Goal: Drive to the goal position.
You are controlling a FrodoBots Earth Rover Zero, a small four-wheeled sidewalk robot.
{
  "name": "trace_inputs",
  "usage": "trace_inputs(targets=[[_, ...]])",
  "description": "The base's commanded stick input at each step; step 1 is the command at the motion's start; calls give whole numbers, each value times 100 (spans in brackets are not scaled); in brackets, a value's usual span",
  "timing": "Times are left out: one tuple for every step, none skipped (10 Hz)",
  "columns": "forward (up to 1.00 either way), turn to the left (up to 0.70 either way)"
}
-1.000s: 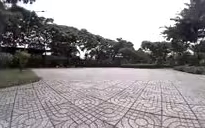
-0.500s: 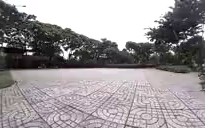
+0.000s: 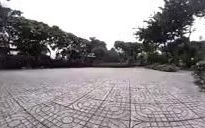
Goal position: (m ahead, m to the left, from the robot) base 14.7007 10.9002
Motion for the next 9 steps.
trace_inputs(targets=[[100, 0], [100, 0], [100, 0], [100, 0], [100, 0], [100, 0], [100, 0], [100, 0], [100, 0]])
